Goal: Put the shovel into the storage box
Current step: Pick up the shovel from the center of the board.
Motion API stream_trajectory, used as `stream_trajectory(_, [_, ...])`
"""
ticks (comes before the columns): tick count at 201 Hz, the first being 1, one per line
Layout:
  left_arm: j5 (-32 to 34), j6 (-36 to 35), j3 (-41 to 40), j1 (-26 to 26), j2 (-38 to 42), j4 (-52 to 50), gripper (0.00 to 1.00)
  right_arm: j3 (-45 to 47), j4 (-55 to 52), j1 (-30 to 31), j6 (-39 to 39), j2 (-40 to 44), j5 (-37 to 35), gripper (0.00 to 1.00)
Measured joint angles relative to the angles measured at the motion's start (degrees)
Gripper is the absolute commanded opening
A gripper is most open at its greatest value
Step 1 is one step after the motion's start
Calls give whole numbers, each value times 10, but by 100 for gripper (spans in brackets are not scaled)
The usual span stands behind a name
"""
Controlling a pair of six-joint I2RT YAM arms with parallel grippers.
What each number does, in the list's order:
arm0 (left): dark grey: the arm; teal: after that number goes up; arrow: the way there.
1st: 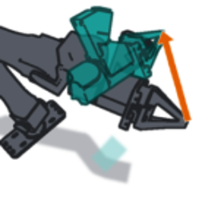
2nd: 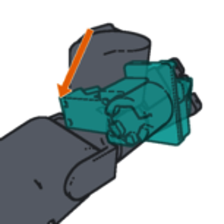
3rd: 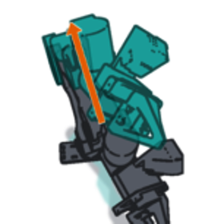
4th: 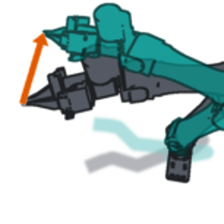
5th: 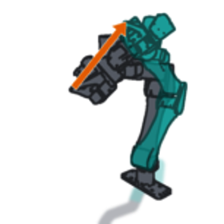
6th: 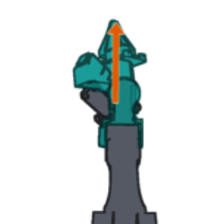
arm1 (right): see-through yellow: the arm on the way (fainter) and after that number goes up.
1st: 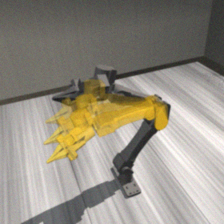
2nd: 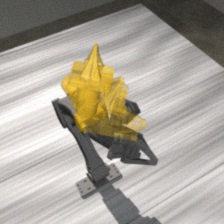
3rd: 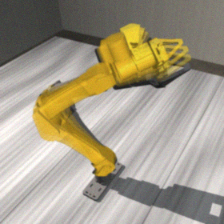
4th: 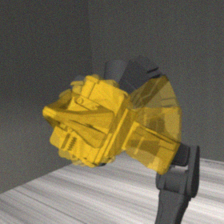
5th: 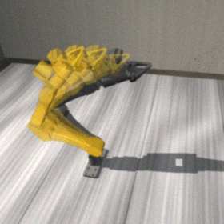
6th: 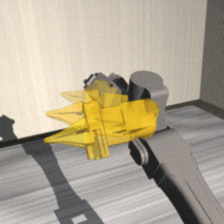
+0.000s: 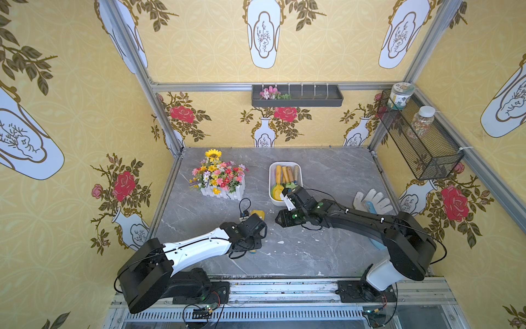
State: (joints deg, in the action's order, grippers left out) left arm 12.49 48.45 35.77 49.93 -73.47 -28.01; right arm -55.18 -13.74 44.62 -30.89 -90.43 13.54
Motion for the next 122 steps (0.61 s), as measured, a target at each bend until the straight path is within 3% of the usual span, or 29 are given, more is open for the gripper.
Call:
stream_trajectory(58, [-24,-28,8,-38,-43,44,39,16,4,0,-4,22,-2,48])
stream_trajectory(122, [-37,-45,18,-42,-77,79,14,30,3,-3,-6,40,-7,48])
